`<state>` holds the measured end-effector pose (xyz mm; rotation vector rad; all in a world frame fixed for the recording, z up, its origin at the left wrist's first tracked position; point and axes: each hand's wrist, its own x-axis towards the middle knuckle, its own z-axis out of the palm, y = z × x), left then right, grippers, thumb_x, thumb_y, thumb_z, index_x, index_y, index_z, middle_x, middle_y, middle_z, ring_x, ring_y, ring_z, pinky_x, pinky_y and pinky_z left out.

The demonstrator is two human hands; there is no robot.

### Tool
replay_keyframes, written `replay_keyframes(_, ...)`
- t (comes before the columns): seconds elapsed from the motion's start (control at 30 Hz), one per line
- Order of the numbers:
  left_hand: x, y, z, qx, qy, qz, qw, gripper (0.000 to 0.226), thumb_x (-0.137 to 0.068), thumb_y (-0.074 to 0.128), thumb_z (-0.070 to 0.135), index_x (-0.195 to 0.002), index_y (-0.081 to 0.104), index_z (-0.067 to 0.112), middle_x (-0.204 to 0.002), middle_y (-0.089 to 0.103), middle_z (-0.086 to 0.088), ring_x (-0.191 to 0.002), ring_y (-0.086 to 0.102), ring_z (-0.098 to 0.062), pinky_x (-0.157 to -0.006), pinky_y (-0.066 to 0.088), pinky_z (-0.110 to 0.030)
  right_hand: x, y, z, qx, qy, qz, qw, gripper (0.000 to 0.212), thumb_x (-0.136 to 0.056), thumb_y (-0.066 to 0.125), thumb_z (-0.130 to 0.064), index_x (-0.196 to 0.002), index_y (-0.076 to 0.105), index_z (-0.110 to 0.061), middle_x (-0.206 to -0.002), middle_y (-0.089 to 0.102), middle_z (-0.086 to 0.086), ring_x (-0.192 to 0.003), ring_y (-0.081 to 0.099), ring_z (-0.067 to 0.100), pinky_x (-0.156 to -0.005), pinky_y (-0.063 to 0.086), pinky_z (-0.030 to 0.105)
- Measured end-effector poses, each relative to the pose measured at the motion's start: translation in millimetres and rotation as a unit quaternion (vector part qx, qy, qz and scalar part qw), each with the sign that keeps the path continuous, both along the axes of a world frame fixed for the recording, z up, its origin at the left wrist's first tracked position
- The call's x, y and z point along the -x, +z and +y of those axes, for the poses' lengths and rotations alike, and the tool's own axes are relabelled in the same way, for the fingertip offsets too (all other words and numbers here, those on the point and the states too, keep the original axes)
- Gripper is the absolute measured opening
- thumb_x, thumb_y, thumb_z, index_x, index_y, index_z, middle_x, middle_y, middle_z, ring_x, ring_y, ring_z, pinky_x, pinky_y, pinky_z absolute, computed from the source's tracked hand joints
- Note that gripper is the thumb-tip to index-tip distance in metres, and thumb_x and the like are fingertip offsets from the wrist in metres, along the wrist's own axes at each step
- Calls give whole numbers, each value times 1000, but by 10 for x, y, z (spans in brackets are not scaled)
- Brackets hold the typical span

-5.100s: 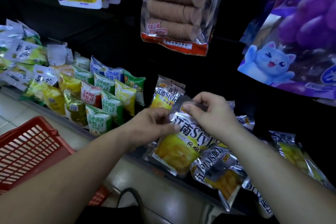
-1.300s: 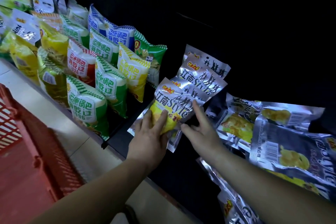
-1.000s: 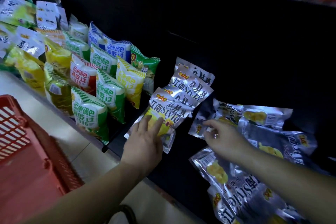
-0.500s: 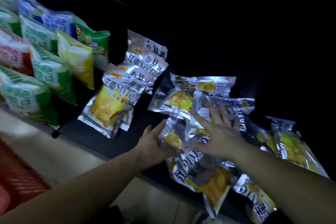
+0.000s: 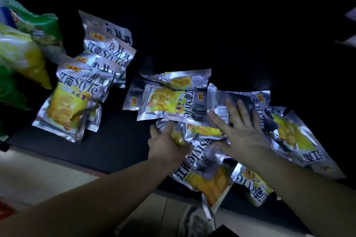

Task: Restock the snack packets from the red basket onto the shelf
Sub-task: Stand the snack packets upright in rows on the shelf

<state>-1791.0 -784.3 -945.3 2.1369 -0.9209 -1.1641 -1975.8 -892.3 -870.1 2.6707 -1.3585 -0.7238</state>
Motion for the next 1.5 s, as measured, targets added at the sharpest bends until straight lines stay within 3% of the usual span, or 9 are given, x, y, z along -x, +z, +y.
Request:
replay_keyframes(0.23, 77, 106, -209, 23, -65, 81, 994, 71, -68, 87, 40, -130, 54, 33, -159, 19, 0, -152, 23, -25, -109, 43, -32, -365, 209, 38, -81, -22, -108, 991, 106, -78, 68, -36, -161, 1, -41, -163, -36, -5, -148, -38, 23, -122, -13, 61)
replay_keyframes(0.37, -140, 150, -2, 50, -94, 68, 992, 58, -63, 78, 38, -120, 67, 34, -128, 50, 13, -130, 49, -11, -103, 51, -32, -520, 19, 173, -159, -24, -102, 982, 108, -81, 69, -56, -154, -10, -58, -161, -41, -6, -141, -49, 24, -114, -23, 68)
replay_keyframes(0.47, -408, 229, 189, 35, -75, -46, 995, 17, -81, 64, 25, -93, 76, 25, -97, 72, 9, -83, 68, -9, -72, 58, -24, -472, -98, 176, -149, 1, -38, 988, 116, -76, 68, -74, -151, -20, -59, -159, -44, -3, -141, -48, 30, -110, -24, 71)
replay_keyframes(0.6, -831, 193, 105, 130, -21, -219, 967, 41, -89, 66, 29, -130, 61, 28, -137, 47, -7, -121, 53, -31, -92, 51, -38, -392, -149, 144, -115, 33, -12, 993, 120, -80, 68, -72, -148, -29, -57, -157, -47, -1, -141, -48, 31, -113, -19, 72)
replay_keyframes(0.73, -952, 85, -168, -46, -141, -156, 977, 84, -90, 61, 61, -157, 11, 53, -170, -2, -6, -155, 1, -40, -120, 28, -56, -242, -105, 69, -90, 60, 1, 994, 115, -85, 66, -67, -148, -29, -56, -159, -45, -1, -144, -44, 30, -117, -16, 69)
replay_keyframes(1.13, -188, 26, -27, -73, -240, -50, 967, 100, -91, 52, 66, -158, -19, 42, -171, 7, -4, -158, 2, -34, -122, 20, -46, -461, 86, 53, -17, -53, 85, 995, 106, -77, 76, -22, -157, 8, -34, -162, -38, 10, -142, -43, 44, -112, -15, 75)
replay_keyframes(1.27, -265, 35, 106, -41, -242, 21, 969, 102, -88, 59, 65, -160, -9, 43, -171, 13, 3, -157, 16, -23, -124, 27, -42, -694, 109, 193, -103, -11, 38, 994, 114, -74, 73, -35, -160, -2, -36, -164, -37, 2, -143, -45, 34, -109, -24, 74)
replay_keyframes(1.37, -380, 61, 164, -15, -226, 66, 972, 70, -95, 59, 53, -157, 28, 48, -157, 39, 17, -144, 41, -9, -118, 36, -29, -571, 46, 158, -159, -15, -9, 987, 98, -83, 63, -54, -159, 1, -49, -169, -23, -7, -148, -39, 26, -110, -27, 70)
replay_keyframes(1.5, -629, 136, 60, 89, -122, -147, 978, 21, -97, 56, 42, -97, 70, 26, -92, 72, 7, -83, 69, -21, -73, 57, -33, -321, -22, 32, -183, -12, -86, 979, 64, -93, 36, -77, -153, 21, -59, -170, -11, -17, -151, -31, 14, -115, -28, 59)
